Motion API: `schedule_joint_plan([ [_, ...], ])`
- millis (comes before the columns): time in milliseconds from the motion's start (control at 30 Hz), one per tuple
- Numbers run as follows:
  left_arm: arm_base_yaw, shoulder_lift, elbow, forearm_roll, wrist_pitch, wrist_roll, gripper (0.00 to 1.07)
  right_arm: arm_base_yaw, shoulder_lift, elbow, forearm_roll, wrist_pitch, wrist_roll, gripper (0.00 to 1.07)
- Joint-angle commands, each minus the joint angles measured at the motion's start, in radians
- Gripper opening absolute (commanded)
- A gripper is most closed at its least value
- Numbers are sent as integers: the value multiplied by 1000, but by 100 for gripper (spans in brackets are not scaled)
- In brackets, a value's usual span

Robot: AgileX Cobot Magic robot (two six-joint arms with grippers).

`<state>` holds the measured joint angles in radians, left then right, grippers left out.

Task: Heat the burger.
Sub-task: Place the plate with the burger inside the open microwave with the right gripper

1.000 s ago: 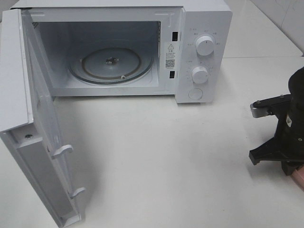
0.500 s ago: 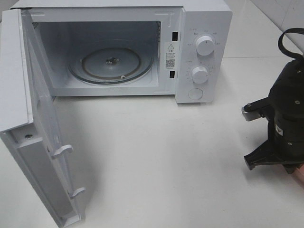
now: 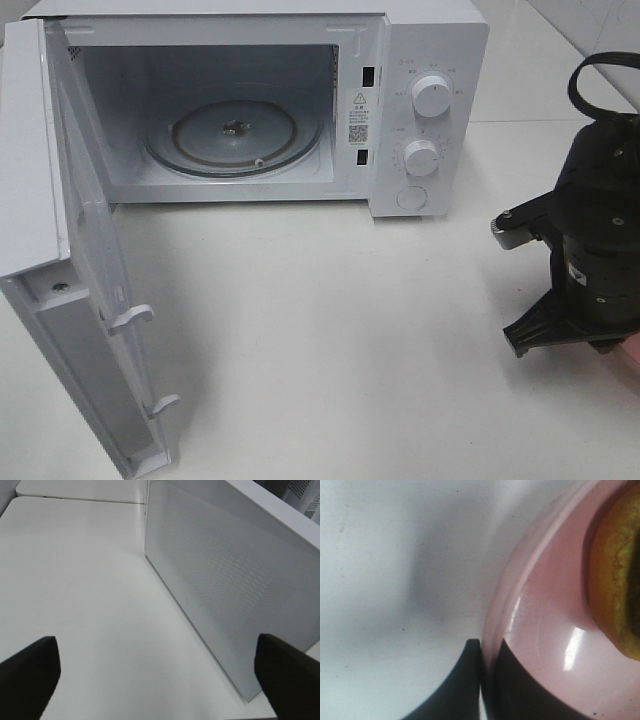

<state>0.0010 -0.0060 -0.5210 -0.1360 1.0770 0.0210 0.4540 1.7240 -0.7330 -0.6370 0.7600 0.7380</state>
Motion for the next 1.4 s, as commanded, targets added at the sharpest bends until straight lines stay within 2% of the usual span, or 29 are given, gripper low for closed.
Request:
schedule_joint_plan([
  [33, 0, -15, 4, 0, -8, 2, 98, 17, -26, 2, -43, 52, 15, 0],
  [300, 0, -15, 4, 0, -8, 2, 98, 28, -72, 64, -7, 44, 15, 0],
  [467, 0, -15, 4, 0, -8, 2, 98, 68, -124, 108, 0, 47, 15, 0],
  [533, 0, -15, 4, 0, -8, 2, 98, 113, -152, 125, 5, 60, 15, 0],
  [800, 0, -15, 4, 0, -8, 2, 98, 177, -162, 130, 10, 75, 16, 0],
  [867, 0, -15, 4, 0, -8, 2, 98, 229, -162, 130, 10, 76, 16, 0],
  [1400, 0, -15, 4, 0, -8, 2, 98, 416, -162, 130, 11, 98, 16, 0],
])
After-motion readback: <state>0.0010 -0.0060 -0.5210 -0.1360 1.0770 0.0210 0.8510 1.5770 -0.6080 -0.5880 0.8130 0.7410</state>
